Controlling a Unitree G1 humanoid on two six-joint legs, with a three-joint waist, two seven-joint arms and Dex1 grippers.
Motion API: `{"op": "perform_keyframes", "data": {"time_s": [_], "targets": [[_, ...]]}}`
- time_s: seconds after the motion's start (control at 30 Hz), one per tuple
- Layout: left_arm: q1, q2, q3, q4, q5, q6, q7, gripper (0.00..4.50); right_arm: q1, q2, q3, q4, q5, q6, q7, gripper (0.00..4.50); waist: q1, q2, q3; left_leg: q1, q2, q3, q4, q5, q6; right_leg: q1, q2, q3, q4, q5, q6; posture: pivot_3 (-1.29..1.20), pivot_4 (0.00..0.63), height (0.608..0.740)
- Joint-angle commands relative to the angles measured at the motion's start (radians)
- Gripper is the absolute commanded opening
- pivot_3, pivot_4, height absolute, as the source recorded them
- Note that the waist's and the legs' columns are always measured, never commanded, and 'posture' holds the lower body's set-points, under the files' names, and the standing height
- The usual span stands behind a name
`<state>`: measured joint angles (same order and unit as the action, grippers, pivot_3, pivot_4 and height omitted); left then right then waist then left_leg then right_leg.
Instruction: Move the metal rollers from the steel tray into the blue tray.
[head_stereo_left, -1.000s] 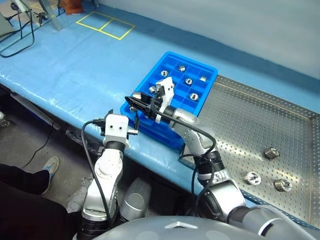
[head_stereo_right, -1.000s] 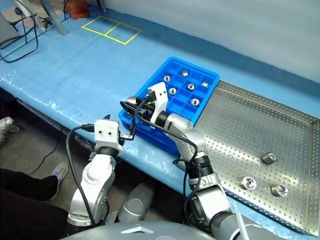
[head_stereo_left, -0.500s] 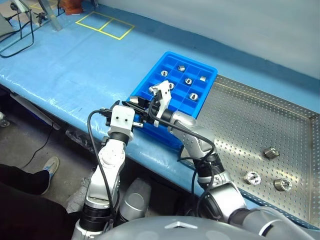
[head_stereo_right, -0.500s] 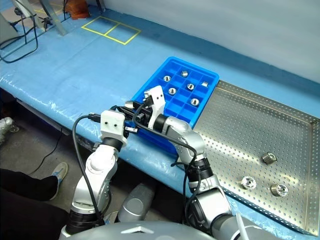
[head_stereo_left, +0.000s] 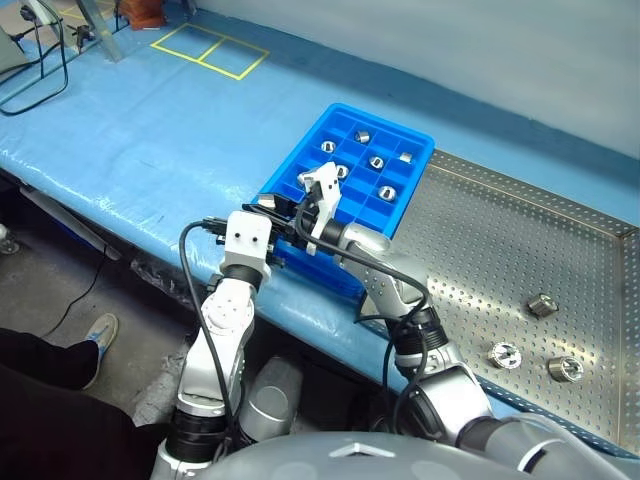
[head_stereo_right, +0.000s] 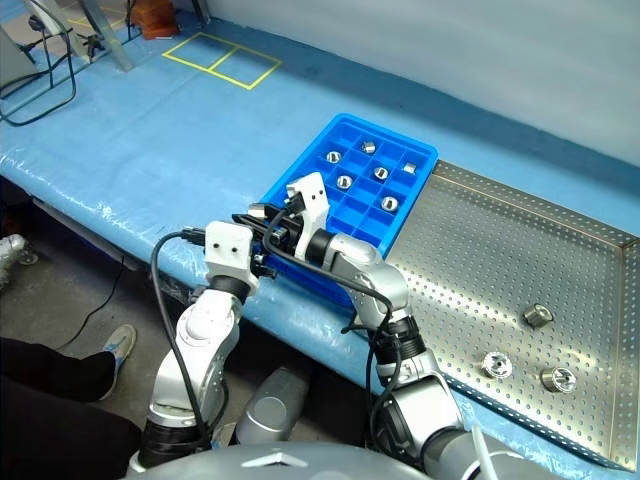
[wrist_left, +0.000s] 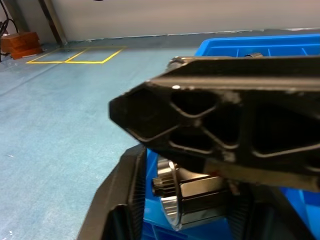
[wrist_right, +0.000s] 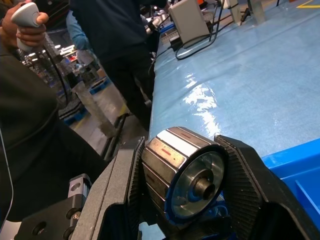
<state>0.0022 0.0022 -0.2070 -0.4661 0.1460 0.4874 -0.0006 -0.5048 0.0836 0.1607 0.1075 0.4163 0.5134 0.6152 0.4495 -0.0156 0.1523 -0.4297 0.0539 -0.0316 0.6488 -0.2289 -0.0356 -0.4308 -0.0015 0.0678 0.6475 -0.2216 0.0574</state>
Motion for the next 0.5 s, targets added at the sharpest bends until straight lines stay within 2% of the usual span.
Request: {"op": "perform_keyframes", "data": {"time_s": [0.03,0.37,0.5], "targets": [[-0.006,-0.014,-0.004,-0.011,0.000,0.005,0.006,1.33,-0.010,0.010,-0.003,-0.043,0.023,-0.010,0.012,1.88,0.000,0.000,0.000,0.000,0.000,0.000,0.000,0.000,0.000,0.000,0.000,0.000,0.000,0.000,0.000,0.41,0.150,0.740],[0.021,-0.057,0.042,-0.012,-0.018,0.018,0.052,1.33,-0.013,0.026,-0.030,-0.043,0.035,-0.035,-0.008,1.88,-0.001,0.000,0.000,0.000,0.000,0.000,0.000,0.000,0.000,0.000,0.000,0.000,0.000,0.000,0.000,0.41,0.150,0.740],[0.032,-0.053,0.044,-0.012,-0.025,0.019,0.060,1.33,-0.024,0.084,-0.122,-0.035,0.111,-0.044,-0.059,1.88,-0.003,0.000,0.000,0.000,0.001,0.000,0.000,0.000,0.000,0.000,0.001,0.000,0.000,0.000,0.000,0.41,0.150,0.740]]}}
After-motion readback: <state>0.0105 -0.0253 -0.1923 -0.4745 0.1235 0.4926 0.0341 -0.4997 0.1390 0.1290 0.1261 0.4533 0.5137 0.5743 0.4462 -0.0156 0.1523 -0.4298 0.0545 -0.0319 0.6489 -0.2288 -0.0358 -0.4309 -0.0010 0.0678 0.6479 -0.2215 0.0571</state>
